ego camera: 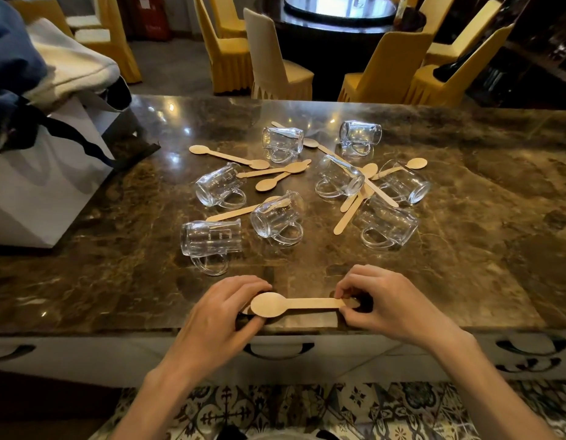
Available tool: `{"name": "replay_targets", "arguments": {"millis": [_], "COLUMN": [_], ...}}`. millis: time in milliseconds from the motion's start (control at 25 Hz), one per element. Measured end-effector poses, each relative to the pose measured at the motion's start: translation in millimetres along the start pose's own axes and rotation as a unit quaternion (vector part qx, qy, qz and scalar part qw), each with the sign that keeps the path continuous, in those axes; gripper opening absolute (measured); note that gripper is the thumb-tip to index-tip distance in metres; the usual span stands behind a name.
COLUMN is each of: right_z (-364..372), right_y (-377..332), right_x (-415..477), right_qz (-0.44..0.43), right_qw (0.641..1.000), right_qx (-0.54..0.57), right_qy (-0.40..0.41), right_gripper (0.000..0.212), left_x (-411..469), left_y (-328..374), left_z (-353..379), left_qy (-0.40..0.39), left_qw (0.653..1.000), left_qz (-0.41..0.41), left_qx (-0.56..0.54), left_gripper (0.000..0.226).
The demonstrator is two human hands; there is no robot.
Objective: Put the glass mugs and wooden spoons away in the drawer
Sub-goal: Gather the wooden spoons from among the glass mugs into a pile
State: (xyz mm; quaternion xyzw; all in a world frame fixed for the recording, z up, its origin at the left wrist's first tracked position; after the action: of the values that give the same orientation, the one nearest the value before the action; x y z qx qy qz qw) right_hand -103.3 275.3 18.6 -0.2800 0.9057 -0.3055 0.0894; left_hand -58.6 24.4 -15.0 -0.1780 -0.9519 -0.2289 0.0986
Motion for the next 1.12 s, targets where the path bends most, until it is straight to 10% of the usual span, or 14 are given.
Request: {"name": "replay_targets", "arguments": {"millis": [800, 1120], "right_z": [-8, -60], "right_y": [-3, -15], "right_x": [10, 88], "right_qz": [0.01, -0.012], "right_qw": [0.998, 0.994], "right_qx": [-0.034, -0.085], "right_qy": [-0.05, 0.07], "right_gripper": [0.022, 0.013], "left_x": [4, 74], "left_y": [3, -8], "left_z": [-7, -64], "left_qy": [-0.029, 0.035], "left_qw": [0.998, 0.997], "left_qz": [0.036, 0.027], "left_qx": [0.034, 0.06], "left_gripper": [0.046, 0.039]}}
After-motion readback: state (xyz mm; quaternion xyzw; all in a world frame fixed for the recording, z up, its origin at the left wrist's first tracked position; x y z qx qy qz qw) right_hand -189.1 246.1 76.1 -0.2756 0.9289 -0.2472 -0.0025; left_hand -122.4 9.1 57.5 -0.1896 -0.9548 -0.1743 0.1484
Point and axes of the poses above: each hand's wrist, its own x-axis towards the middle knuckle, its own z-axis out of the palm, y = z × x, the point moved 3 cm from there along x, towards the middle knuckle, and after that the axes turned 9 degrees about x, right-handed, at the moved point
